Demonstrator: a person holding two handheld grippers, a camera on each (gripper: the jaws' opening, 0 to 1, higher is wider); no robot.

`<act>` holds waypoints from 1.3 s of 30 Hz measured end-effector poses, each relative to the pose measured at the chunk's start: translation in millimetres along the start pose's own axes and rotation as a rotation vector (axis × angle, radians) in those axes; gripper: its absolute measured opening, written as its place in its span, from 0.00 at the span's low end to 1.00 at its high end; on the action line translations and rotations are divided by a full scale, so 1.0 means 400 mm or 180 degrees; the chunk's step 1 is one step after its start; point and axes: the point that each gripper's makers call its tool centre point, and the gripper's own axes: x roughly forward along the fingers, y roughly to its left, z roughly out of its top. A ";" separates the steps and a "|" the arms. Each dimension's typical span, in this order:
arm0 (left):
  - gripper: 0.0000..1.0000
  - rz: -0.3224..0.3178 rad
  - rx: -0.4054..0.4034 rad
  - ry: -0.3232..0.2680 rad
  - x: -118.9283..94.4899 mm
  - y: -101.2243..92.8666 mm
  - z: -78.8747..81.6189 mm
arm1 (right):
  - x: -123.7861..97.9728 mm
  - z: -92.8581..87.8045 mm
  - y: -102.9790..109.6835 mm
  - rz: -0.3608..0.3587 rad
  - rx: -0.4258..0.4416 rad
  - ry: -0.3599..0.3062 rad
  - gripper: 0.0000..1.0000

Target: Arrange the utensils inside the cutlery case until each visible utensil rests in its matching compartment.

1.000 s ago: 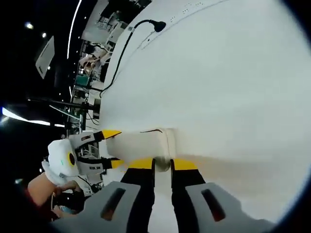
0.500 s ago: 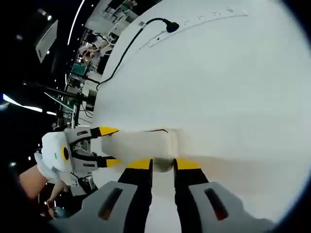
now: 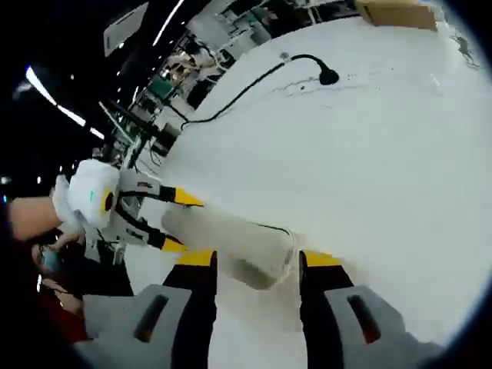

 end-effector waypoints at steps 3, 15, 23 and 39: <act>0.41 0.0054 0.0080 -0.0003 0.002 0.003 0.002 | 0.006 -0.017 0.020 -0.0051 -0.0632 0.0299 0.51; 0.41 -0.0032 0.0481 -0.0063 -0.003 -0.014 0.000 | 0.018 -0.076 -0.010 -0.0044 -0.2422 0.1086 0.40; 0.41 -0.0019 0.0417 -0.0087 0.002 -0.008 0.000 | 0.012 -0.065 -0.021 0.0215 -0.2087 0.1002 0.37; 0.42 -0.0125 0.0293 0.0068 0.014 -0.007 -0.005 | -0.015 -0.051 -0.042 0.0418 0.1134 0.0245 0.33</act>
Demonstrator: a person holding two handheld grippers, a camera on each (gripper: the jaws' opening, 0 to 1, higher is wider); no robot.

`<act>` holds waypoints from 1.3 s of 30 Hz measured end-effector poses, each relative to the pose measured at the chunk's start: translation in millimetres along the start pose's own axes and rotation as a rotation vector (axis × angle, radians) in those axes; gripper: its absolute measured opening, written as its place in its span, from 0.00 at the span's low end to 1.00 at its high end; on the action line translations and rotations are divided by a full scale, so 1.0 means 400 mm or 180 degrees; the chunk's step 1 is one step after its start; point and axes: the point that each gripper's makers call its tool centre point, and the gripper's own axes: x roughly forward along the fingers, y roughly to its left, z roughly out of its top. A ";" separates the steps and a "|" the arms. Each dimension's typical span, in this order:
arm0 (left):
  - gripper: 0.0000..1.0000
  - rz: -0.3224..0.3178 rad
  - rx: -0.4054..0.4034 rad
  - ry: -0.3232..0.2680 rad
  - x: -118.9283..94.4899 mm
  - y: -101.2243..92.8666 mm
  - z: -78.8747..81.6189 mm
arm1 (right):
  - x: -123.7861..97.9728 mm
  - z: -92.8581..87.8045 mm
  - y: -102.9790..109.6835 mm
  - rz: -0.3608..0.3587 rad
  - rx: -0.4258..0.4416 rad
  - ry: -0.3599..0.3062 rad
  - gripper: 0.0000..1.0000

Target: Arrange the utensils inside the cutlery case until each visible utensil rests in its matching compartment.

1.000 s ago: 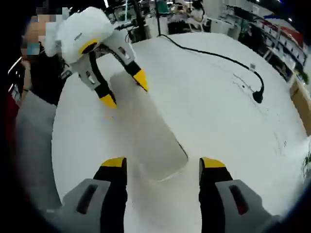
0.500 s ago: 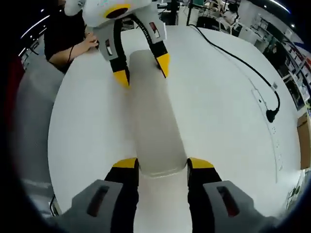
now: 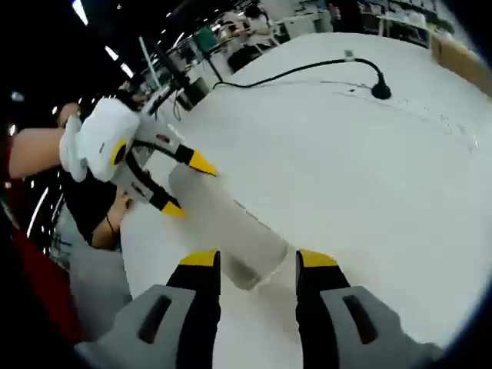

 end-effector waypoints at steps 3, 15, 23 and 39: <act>0.42 0.0003 0.0001 0.0017 0.000 -0.001 0.000 | 0.007 -0.014 -0.008 -0.0010 0.0752 -0.0139 0.24; 0.41 -0.0041 -0.0029 0.0071 0.000 -0.005 -0.005 | 0.029 -0.031 0.000 0.0007 0.1306 -0.0206 0.16; 0.41 -0.0057 -0.0100 0.0098 -0.003 -0.005 -0.009 | 0.029 -0.010 0.003 -0.0327 0.0837 0.0117 0.12; 0.47 0.0056 -0.1222 -0.0349 -0.056 0.005 -0.053 | 0.030 0.006 -0.008 -0.0402 0.0723 0.0099 0.13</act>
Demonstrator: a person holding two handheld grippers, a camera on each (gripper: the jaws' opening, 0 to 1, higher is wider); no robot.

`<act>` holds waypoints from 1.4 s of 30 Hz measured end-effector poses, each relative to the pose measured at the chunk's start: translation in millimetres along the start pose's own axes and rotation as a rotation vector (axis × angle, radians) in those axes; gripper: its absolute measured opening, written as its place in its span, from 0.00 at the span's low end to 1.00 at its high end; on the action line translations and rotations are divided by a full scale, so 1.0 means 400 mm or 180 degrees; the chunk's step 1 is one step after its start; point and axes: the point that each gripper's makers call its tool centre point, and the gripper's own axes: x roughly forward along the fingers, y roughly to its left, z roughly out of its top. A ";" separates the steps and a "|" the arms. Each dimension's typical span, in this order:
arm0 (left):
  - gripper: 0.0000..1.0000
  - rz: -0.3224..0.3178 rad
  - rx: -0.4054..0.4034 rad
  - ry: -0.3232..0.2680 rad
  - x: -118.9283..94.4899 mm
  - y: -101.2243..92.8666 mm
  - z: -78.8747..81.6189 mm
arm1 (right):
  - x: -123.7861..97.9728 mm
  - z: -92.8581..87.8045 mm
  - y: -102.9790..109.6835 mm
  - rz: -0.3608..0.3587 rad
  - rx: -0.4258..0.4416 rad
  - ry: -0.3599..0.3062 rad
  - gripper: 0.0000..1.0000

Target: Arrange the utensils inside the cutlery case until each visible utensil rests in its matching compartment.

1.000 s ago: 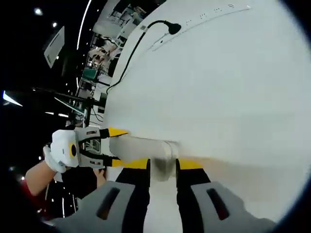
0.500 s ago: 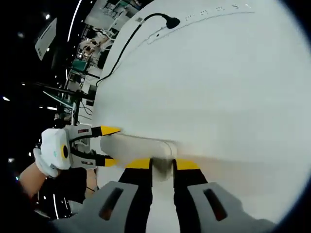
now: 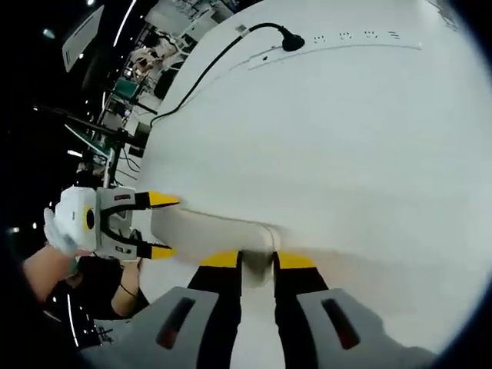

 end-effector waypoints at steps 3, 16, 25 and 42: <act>0.53 0.0108 -0.0692 -0.0282 -0.025 0.045 -0.027 | 0.002 0.004 -0.003 0.0031 0.0028 -0.0015 0.13; 0.52 0.0422 -0.2340 -0.0901 -0.110 0.091 -0.114 | 0.003 0.012 -0.009 0.0027 -0.0024 -0.0082 0.13; 0.29 0.0525 -0.3059 -0.0931 -0.084 0.063 -0.167 | -0.003 0.003 -0.011 0.0151 0.0261 -0.0289 0.14; 0.19 0.0402 -0.3204 -0.1004 -0.077 0.040 -0.120 | -0.007 0.026 -0.007 0.0128 0.0510 -0.0375 0.09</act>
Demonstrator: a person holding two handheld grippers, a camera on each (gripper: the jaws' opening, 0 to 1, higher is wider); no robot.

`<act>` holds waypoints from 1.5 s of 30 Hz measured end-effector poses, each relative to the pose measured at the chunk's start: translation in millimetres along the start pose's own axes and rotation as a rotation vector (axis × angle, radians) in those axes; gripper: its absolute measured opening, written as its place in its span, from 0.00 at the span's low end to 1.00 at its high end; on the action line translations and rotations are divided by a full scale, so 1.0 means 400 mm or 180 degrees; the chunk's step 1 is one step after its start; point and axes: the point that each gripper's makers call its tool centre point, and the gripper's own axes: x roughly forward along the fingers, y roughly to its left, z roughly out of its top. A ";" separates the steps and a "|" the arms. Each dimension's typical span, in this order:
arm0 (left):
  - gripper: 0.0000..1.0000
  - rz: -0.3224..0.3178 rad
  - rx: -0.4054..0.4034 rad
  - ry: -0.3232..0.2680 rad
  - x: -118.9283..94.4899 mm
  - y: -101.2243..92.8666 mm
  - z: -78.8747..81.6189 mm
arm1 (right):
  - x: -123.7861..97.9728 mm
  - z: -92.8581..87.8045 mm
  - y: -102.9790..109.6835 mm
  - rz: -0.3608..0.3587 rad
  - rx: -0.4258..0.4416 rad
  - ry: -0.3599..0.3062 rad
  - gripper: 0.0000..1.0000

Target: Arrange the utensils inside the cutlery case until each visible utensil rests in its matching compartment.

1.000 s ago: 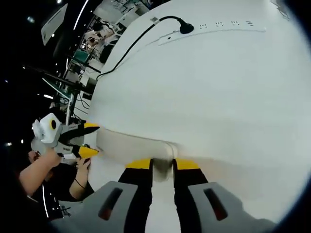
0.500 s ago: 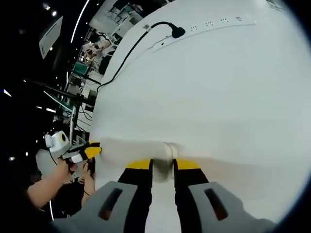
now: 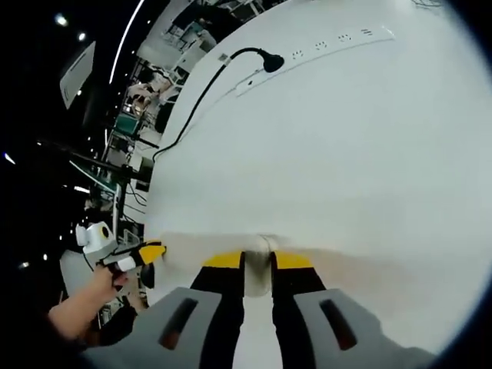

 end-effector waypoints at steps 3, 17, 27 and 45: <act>0.19 0.0029 -0.0005 -0.0012 0.002 0.014 0.008 | 0.011 0.012 -0.002 -0.0080 -0.0112 0.0042 0.09; 0.18 0.0120 -0.0145 -0.0182 0.000 0.012 0.002 | 0.034 0.007 -0.019 -0.0103 -0.0230 -0.0213 0.08; 0.18 0.0073 -0.0135 -0.0271 0.001 0.015 -0.006 | 0.006 -0.015 -0.012 -0.0332 -0.0291 -0.0354 0.08; 0.18 0.0187 -0.0170 -0.0288 -0.070 -0.025 -0.151 | -0.048 -0.170 -0.033 -0.0093 0.0115 -0.0607 0.08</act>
